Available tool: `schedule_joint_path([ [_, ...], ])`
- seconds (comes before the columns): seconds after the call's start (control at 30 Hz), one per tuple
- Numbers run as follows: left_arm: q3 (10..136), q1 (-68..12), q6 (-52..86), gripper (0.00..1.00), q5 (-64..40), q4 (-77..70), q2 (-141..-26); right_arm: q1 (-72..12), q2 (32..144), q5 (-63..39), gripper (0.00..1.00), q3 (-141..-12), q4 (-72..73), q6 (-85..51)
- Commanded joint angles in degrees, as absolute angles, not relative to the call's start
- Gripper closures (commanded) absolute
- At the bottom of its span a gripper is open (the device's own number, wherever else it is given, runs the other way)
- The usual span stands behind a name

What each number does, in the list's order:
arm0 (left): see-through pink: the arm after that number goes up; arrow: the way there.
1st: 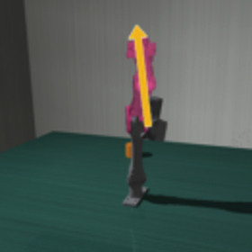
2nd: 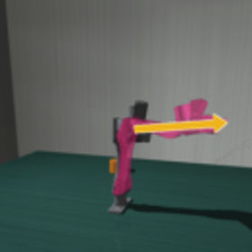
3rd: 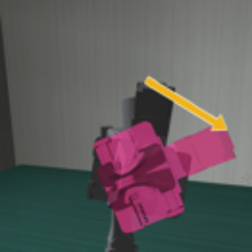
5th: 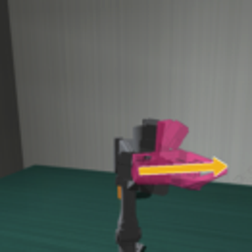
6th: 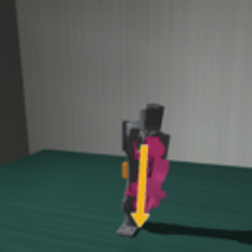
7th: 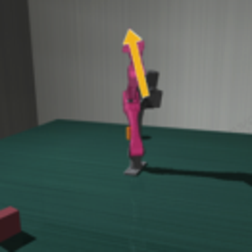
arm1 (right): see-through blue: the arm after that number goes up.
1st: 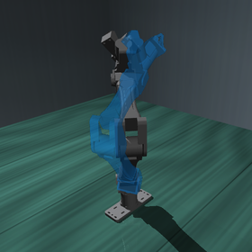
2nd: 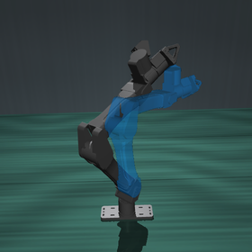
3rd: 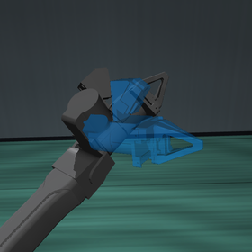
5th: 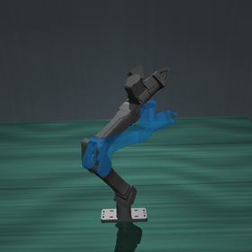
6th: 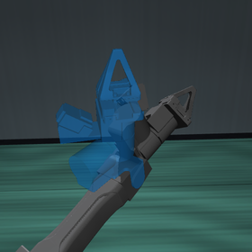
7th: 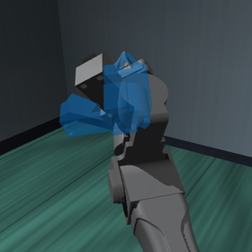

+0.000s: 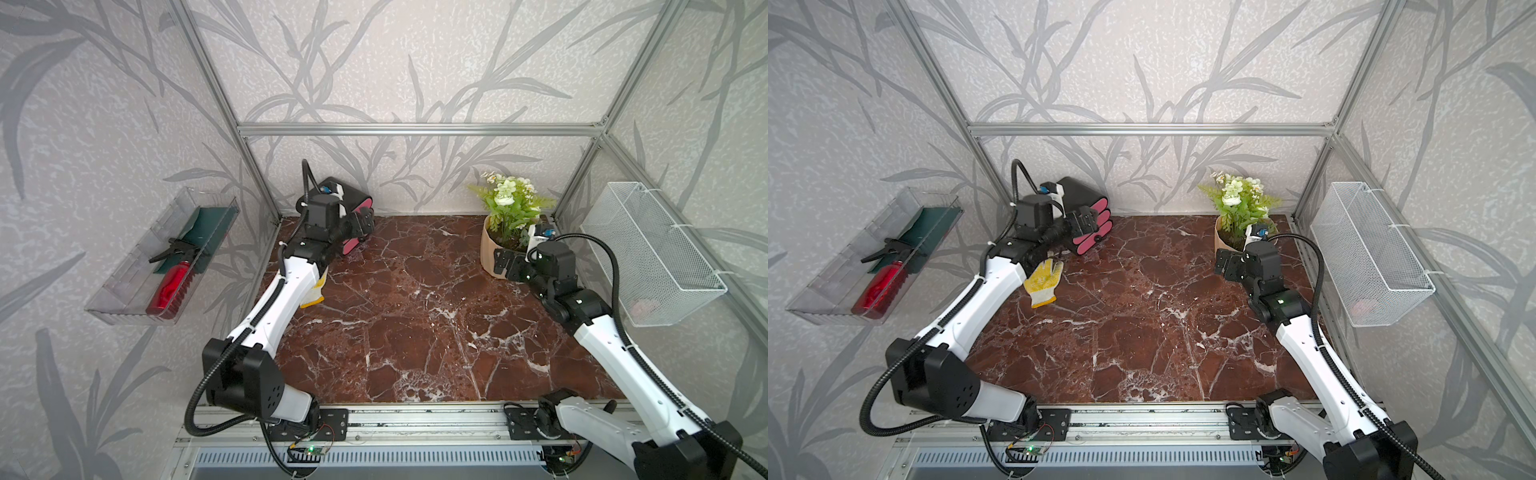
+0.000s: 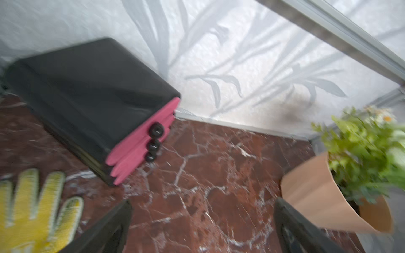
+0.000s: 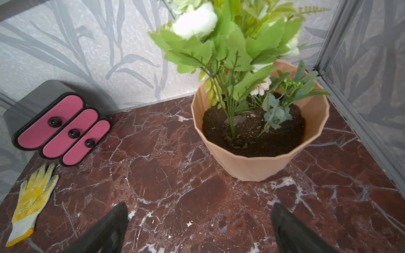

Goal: Take the sponge out of the drawer
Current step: Move the storage box to the center of the board.

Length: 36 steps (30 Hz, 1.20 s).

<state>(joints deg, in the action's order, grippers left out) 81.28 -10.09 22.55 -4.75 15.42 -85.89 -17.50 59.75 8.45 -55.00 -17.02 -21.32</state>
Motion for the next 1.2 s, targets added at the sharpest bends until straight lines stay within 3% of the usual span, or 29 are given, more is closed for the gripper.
schedule_joint_path([
  [0.0,86.3,-6.3,17.7,0.01,-0.3,21.9,-91.9,-20.0,59.2,6.7,0.00,-56.7,-17.0,-18.8],
  [0.37,106.2,-0.7,5.1,0.01,10.4,21.7,-112.0,-25.9,59.9,6.6,0.00,-55.3,-16.1,-17.8],
  [0.9,123.6,6.7,6.3,0.01,-0.1,21.3,-130.3,-28.5,64.0,11.2,0.00,-59.0,-19.2,-18.9],
  [1.17,126.4,8.9,7.8,0.01,-2.9,18.0,-133.3,-28.9,67.5,11.7,0.00,-60.8,-18.7,-18.3],
])
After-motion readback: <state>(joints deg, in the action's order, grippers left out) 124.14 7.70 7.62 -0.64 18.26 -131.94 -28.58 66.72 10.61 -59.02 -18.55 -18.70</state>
